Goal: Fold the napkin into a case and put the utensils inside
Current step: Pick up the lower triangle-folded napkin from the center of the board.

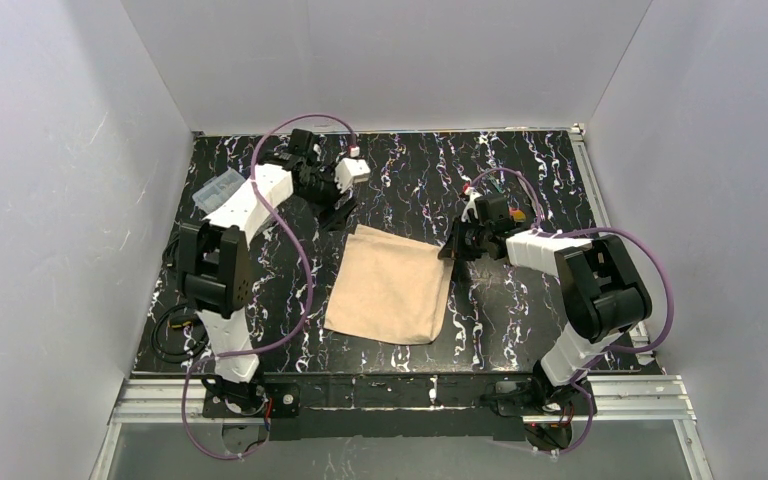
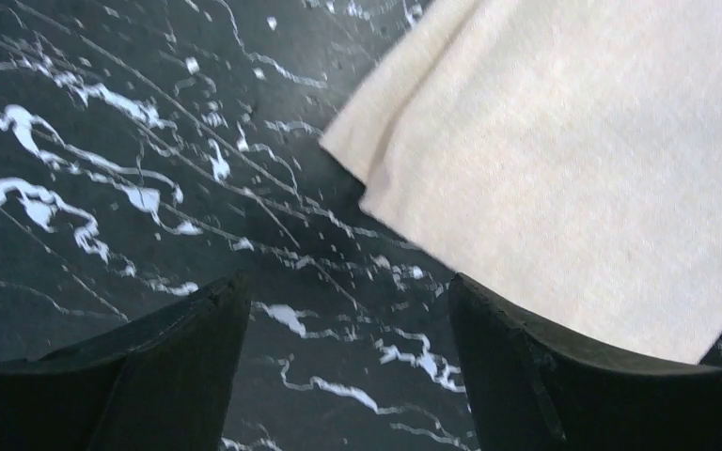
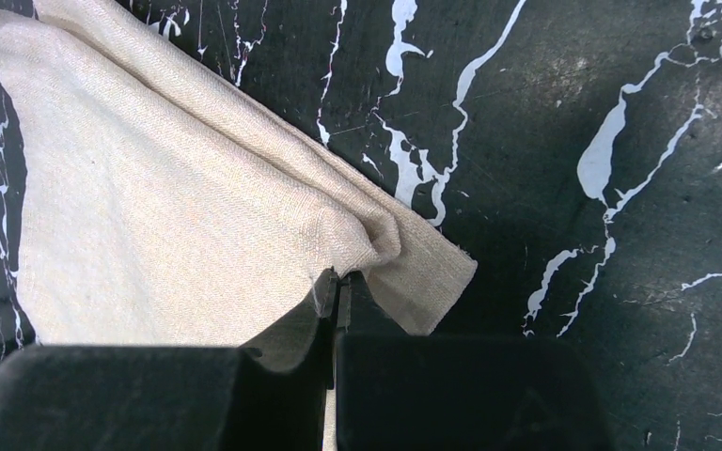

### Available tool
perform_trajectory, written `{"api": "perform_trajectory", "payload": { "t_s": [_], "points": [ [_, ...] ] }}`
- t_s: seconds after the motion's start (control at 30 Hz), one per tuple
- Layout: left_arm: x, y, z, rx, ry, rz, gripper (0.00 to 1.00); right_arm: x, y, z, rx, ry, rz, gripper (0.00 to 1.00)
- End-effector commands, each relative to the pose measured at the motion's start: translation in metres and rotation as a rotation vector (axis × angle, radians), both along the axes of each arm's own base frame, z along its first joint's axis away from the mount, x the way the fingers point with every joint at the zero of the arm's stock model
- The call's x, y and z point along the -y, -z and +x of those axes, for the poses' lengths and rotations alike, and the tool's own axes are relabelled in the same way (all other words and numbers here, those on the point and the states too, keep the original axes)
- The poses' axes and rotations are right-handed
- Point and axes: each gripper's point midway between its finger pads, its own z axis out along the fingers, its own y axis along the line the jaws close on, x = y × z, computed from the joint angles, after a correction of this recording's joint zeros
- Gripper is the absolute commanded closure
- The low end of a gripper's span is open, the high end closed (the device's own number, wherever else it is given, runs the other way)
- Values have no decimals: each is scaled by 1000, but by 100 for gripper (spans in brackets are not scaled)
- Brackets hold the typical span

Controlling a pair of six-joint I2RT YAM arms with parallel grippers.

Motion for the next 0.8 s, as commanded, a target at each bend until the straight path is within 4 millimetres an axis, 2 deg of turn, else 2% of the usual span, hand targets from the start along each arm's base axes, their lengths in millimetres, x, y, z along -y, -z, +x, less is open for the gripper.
{"api": "perform_trajectory", "payload": {
  "t_s": [0.0, 0.13, 0.23, 0.27, 0.37, 0.43, 0.5, 0.63, 0.7, 0.77],
  "points": [
    [34, -7, -8, -60, 30, -60, 26, -5, -25, 9, 79, -6, 42, 99],
    [58, 2, -39, -58, 111, -36, 26, -7, -40, 9, 105, -9, 61, 99],
    [79, 1, -57, -70, 109, -56, 27, -6, -39, 5, 89, -2, 66, 98],
    [85, 0, -59, -63, 98, -70, 27, -5, -37, 4, 78, 2, 60, 94],
    [92, -3, -45, -10, 76, -69, 27, -1, -30, 1, 60, 14, 46, 92],
    [91, 1, -30, -11, 72, -30, 27, 0, -28, 0, 53, 19, 40, 96],
    [90, 4, -25, -32, 102, -4, 27, 3, -25, 0, 44, 33, 26, 99],
    [100, -6, -9, 33, 146, -28, 25, 10, -29, -1, 68, 74, 15, 99],
    [109, -12, 11, 81, 135, -42, 24, 11, -27, -3, 68, 77, 12, 99],
    [114, -10, 31, 88, 102, -17, 26, 10, -24, -5, 55, 72, 15, 99]
  ]
}}
